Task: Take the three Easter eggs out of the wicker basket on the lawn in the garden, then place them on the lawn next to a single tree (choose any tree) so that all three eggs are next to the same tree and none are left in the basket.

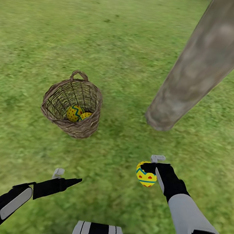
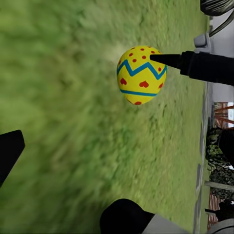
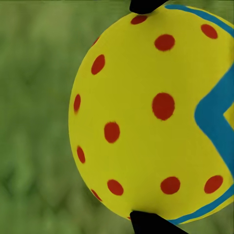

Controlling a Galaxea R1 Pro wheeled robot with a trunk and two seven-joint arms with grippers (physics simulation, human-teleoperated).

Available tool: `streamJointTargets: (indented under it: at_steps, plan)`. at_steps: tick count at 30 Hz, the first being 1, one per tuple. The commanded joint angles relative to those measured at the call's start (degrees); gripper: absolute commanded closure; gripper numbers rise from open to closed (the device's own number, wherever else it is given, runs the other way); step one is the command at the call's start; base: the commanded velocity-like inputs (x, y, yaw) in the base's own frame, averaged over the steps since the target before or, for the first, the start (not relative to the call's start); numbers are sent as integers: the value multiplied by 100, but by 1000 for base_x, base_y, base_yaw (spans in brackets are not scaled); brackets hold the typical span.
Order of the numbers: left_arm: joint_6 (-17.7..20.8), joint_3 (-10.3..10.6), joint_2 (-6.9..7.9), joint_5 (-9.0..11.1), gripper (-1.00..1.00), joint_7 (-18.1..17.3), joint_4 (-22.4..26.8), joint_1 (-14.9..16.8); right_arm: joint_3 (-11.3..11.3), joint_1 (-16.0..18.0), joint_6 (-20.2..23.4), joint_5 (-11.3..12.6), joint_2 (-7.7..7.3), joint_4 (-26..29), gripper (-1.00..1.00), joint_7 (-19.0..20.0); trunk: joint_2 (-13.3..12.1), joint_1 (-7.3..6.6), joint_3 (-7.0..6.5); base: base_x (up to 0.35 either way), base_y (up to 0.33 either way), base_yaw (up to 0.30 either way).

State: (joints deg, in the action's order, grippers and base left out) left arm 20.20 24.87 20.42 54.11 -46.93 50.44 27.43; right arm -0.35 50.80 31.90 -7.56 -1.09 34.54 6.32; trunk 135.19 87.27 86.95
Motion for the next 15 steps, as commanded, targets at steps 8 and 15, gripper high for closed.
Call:
streamJointTargets:
  at_steps: [8,15]
  plan:
    - [1,0,6,-2,-100,0,1,-1,8,0,9,1,2,0,100,-17,323,176,144,0,0,0]
    - [1,0,6,3,-100,0,1,0,7,0,9,1,1,0,100,-17,603,330,270,0,0,0]
